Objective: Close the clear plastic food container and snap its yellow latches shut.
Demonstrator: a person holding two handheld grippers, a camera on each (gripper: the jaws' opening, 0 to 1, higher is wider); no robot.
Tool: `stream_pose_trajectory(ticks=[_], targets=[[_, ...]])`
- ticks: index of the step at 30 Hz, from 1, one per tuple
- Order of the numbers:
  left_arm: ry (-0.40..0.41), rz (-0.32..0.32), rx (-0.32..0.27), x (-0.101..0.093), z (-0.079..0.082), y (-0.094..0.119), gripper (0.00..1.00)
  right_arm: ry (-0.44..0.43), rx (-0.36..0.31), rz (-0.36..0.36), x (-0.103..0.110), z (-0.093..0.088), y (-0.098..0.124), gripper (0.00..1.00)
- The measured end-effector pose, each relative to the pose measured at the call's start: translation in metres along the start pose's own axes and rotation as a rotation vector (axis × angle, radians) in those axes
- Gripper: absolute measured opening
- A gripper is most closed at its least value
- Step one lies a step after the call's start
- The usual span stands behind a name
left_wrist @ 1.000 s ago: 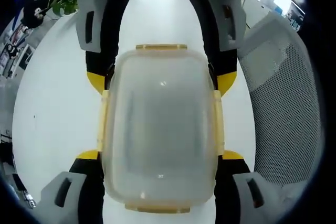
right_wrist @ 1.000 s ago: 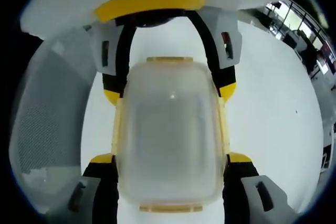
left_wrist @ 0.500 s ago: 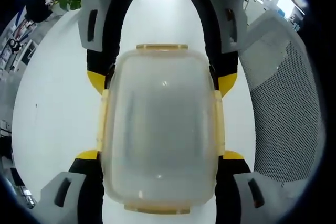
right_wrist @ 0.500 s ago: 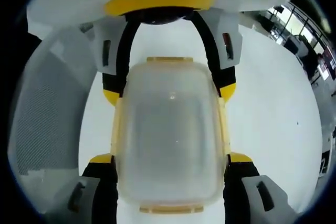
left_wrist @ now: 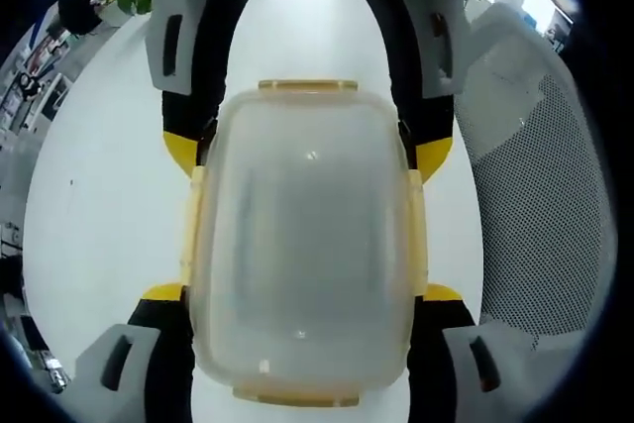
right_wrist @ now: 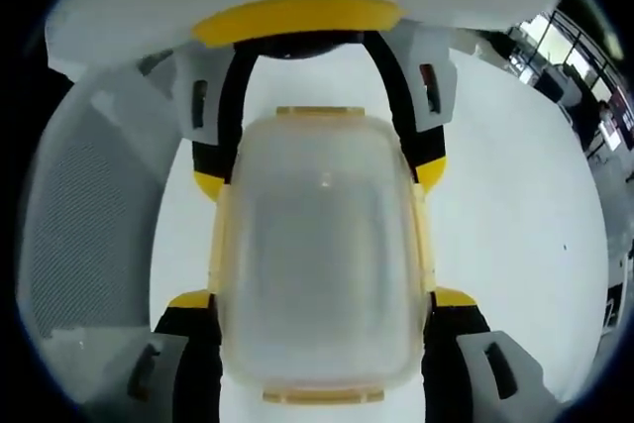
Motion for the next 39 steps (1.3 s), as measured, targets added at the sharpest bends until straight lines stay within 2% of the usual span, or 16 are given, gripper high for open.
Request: stream_pose_trajectory(ticks=[22, 39], targets=[[-0.004, -0.009, -0.011, -0.003, -0.033, 0.015, 0.91, -0.006, 0.021, -0.013, 0.005, 0.029, -0.022, 0.85], [-0.003, -0.009, -0.023, 0.000, -0.033, 0.017, 0.91, 0.003, 0.022, -0.031, 0.005, 0.031, -0.022, 0.86]])
Point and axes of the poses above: the point that each gripper's makers call its tool centre point, and the gripper's own axes: y roughly backward along the fingers, x roughly to its left, z roughly out of its top, the point moved 5 cm from there along y, roughly backward along the fingers, and after that the axes turned 8 degrees about -x, right-handed, at the moved point
